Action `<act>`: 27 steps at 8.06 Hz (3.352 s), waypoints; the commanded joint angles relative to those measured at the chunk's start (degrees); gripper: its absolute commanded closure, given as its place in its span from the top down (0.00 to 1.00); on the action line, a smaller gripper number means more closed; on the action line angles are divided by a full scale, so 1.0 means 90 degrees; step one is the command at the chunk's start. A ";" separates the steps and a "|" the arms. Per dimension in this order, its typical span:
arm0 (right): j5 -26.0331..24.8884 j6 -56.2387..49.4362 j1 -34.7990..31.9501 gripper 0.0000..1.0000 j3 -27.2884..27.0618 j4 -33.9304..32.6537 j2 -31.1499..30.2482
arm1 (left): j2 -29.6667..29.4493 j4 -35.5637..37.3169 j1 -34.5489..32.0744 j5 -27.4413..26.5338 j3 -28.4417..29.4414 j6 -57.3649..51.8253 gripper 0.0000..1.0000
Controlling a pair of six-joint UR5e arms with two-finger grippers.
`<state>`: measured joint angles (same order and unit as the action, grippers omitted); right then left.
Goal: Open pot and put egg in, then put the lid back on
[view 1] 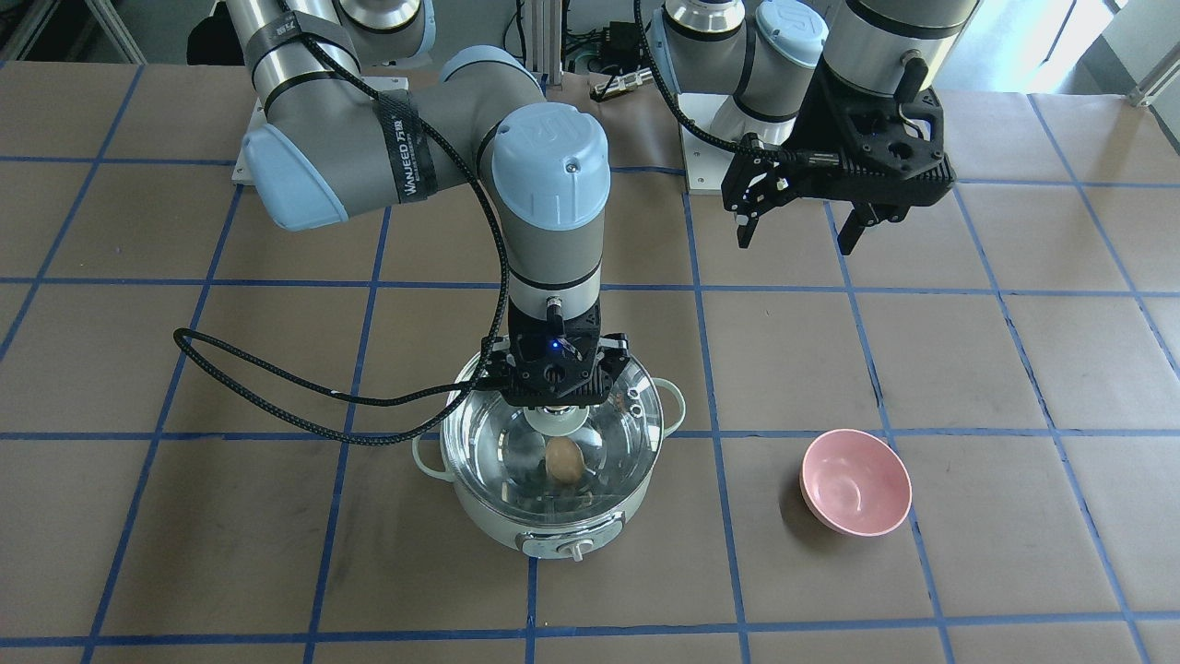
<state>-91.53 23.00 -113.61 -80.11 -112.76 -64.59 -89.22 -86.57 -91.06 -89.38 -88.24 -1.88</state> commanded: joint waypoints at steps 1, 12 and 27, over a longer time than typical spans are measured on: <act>-0.0006 -0.0055 0.0025 0.00 -0.0005 0.0000 -0.0001 | -0.0008 0.0000 0.0000 -0.0001 0.0000 -0.0006 1.00; 0.0072 -0.0153 0.0054 0.16 -0.0073 -0.0010 0.0009 | -0.0038 0.0010 0.0000 -0.0010 0.0000 0.0023 1.00; -0.0260 -0.2477 0.2623 1.00 -0.0122 0.2225 -0.1807 | -0.0038 0.0000 0.0000 -0.0020 0.0000 0.0014 1.00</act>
<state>-91.88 1.50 -91.77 -81.05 -95.37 -79.30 -89.56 -86.49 -91.06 -89.51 -88.24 -1.63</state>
